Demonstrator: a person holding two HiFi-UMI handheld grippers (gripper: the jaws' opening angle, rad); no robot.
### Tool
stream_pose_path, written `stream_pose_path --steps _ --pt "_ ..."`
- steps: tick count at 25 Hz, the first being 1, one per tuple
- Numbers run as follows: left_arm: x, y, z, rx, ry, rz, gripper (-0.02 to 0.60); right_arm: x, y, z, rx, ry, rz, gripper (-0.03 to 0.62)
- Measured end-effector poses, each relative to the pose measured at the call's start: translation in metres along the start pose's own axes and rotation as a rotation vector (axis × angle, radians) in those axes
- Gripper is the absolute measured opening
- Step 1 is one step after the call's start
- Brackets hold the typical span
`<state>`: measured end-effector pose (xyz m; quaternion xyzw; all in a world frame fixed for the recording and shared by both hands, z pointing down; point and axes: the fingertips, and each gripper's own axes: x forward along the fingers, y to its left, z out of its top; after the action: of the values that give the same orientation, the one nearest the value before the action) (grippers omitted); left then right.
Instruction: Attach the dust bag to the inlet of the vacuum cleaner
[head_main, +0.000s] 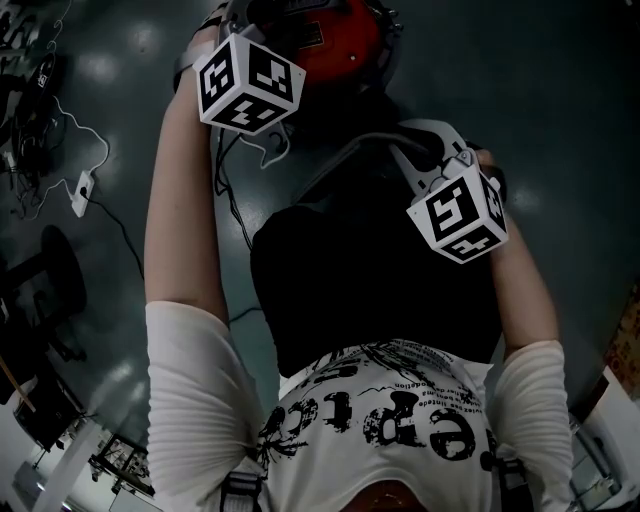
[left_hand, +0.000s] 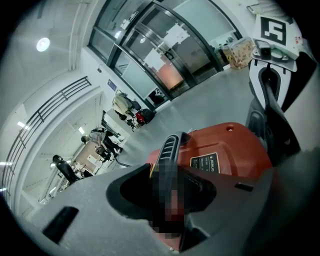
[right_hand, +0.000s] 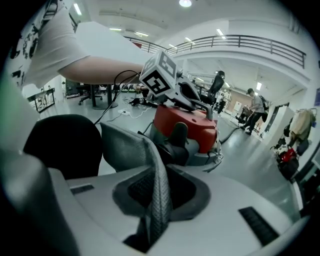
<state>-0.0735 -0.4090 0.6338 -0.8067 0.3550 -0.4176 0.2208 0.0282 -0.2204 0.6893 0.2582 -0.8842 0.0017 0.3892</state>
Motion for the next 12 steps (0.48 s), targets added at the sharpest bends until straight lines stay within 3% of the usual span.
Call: stream_pose_path --steps 12 --pt "-0.001 0.000 0.002 -0.013 -0.010 -0.003 0.130 0.001 -0.007 -0.007 0.081 -0.053 -0.122 0.034"
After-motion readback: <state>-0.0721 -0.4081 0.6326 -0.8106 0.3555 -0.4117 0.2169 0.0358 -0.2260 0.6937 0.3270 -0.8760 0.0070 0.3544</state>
